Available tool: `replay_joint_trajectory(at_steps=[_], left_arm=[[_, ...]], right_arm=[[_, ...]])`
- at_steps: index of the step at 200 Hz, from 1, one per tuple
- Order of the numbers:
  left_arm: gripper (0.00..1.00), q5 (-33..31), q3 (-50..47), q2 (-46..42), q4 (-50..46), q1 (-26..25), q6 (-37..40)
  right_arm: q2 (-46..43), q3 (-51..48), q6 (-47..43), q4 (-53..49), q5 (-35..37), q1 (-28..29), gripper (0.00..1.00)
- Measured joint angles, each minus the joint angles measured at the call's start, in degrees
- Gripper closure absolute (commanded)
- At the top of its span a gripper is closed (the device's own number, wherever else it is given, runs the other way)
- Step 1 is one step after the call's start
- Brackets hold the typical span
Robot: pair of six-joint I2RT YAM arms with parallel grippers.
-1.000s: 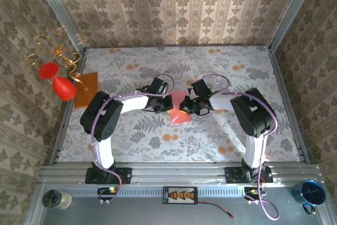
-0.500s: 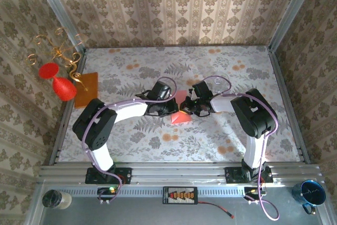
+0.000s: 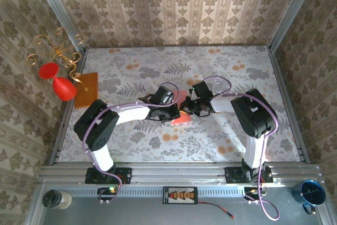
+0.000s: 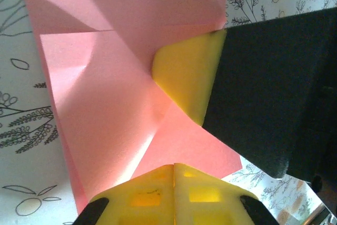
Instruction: Fold a paper plane with a square sheet of paper (pick it up from the middle)
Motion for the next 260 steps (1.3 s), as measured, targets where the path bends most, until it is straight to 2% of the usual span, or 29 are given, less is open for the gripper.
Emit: replay_joint_trajectory(at_steps=[260], left_arm=[[0.95,-2.1,-1.4,1.2,-2.7,1.2,1.4]], right_arm=[[0.0,0.0,0.2,0.0,0.0,0.0,0.97]])
